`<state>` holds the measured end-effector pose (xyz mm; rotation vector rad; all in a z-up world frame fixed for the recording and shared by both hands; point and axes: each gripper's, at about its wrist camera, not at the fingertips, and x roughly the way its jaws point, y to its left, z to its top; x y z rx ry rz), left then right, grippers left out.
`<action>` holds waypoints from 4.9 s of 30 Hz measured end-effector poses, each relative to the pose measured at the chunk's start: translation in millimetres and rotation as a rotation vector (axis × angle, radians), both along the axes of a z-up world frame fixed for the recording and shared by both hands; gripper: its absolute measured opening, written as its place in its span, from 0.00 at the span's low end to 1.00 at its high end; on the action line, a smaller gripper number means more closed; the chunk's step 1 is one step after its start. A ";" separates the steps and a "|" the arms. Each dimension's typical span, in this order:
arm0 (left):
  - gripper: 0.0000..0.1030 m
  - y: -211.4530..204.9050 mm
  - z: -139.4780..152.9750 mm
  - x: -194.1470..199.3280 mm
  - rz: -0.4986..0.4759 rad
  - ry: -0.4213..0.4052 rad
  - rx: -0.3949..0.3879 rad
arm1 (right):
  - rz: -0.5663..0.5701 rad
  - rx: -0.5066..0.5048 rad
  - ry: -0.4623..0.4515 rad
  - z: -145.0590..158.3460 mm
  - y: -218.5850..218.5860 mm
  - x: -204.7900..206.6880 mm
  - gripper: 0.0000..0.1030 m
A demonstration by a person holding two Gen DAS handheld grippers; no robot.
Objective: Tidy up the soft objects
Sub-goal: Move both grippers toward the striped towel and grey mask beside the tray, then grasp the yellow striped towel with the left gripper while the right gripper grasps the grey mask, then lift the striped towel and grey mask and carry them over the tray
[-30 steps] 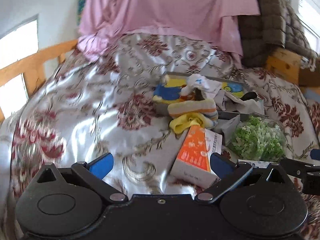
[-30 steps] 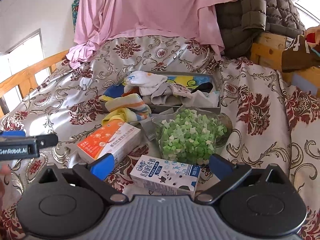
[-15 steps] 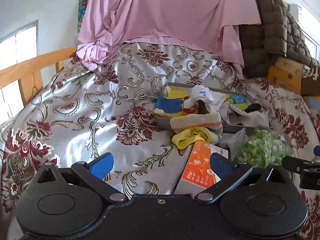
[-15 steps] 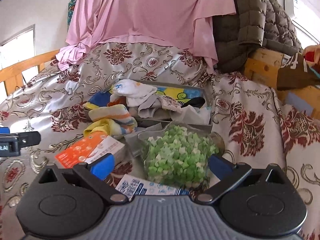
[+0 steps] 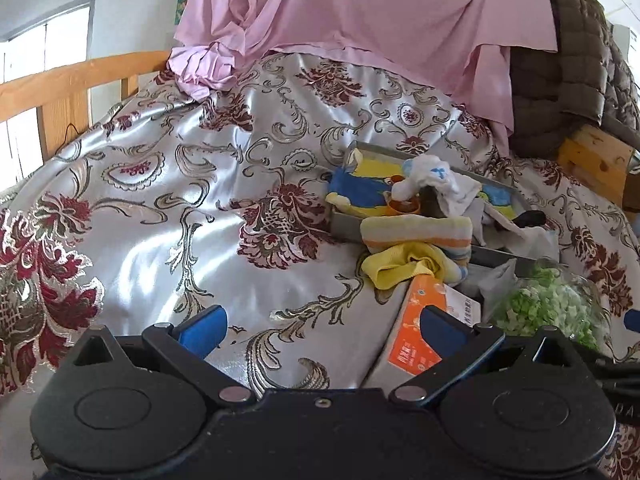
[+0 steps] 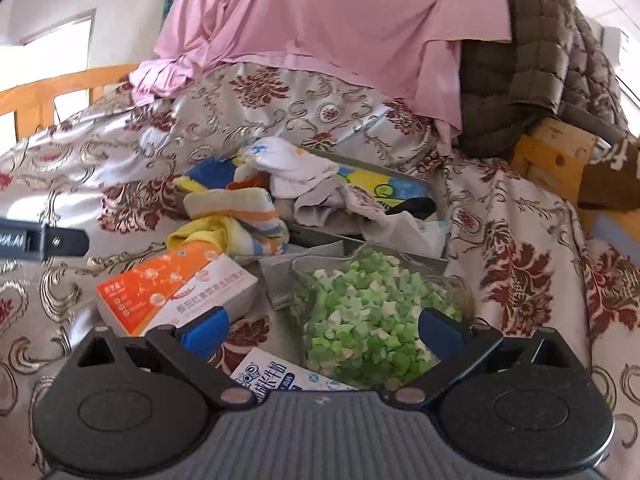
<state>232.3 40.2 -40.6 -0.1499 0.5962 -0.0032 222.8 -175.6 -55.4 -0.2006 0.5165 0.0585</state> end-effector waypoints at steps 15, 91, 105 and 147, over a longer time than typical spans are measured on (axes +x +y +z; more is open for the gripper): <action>0.99 27.1 -8.3 79.4 -0.024 -0.020 -0.262 | 0.021 -0.068 -0.002 -8.8 18.4 32.9 1.00; 0.14 22.7 -54.1 186.6 -0.263 0.250 -0.472 | 0.166 -0.272 0.353 -21.9 50.7 172.1 0.33; 0.20 63.9 -35.3 162.8 -0.102 0.260 -0.369 | 0.215 -0.085 0.278 1.1 43.2 164.2 0.17; 0.23 28.2 -74.6 195.2 -0.168 0.266 -0.480 | 0.162 -0.052 0.338 -30.2 44.8 174.2 0.33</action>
